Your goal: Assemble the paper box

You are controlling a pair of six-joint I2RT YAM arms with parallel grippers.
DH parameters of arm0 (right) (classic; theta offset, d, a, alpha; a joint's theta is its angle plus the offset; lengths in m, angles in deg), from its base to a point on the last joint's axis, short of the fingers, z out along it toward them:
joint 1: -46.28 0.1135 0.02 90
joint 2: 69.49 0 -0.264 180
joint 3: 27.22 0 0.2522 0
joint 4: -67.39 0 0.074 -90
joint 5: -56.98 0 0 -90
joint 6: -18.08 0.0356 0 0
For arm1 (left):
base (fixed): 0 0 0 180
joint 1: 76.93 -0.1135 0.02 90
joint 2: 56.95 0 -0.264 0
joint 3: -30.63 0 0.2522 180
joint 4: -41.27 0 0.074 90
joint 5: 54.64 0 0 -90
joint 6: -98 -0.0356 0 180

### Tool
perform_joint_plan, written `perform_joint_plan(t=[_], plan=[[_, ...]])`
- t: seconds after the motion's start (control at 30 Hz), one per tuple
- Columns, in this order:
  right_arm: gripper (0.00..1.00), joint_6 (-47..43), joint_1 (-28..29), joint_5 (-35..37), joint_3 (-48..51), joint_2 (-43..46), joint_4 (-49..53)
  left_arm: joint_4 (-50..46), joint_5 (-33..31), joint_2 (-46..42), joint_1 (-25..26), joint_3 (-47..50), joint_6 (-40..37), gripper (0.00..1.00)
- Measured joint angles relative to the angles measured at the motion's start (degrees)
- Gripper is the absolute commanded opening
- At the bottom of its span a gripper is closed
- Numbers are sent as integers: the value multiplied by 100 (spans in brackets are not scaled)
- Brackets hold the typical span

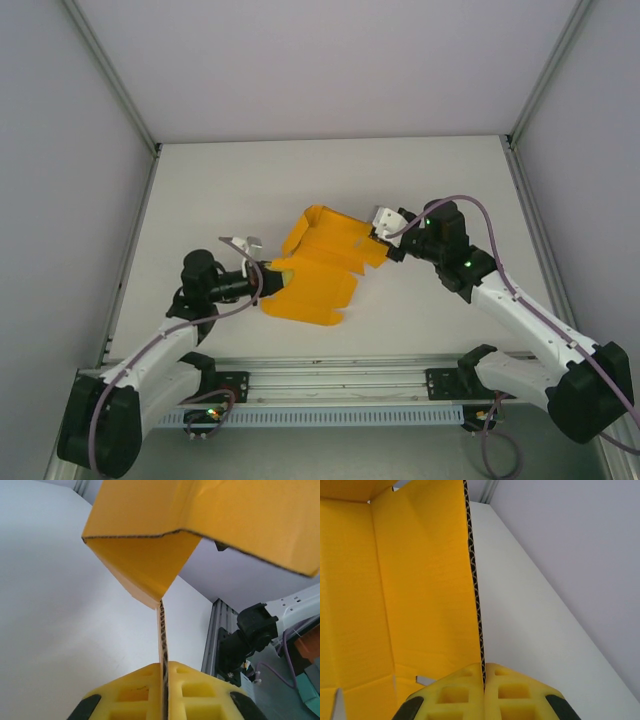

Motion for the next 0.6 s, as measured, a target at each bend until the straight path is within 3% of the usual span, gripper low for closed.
perform_joint_plan(t=[0.03,0.1,0.13,0.37,0.5,0.6], plan=[[0,11,-4,-4,0,0,26,-256,-144,-101,-2,-52,-81,45],[0,20,-4,-2,0,-2,79,-1012,-605,-278,2,-299,-330,88],[0,20,-4,-2,0,-2,114,-1368,-868,-341,7,-448,-415,100],[0,-17,61,151,0,-195,341,-3187,-2905,-1080,-13,-863,-680,100],[0,-151,286,511,0,-531,417,-3248,-3252,-1257,-308,-846,-562,100],[0,-236,413,656,0,-719,448,-3178,-3412,-883,-649,-920,-376,100]])
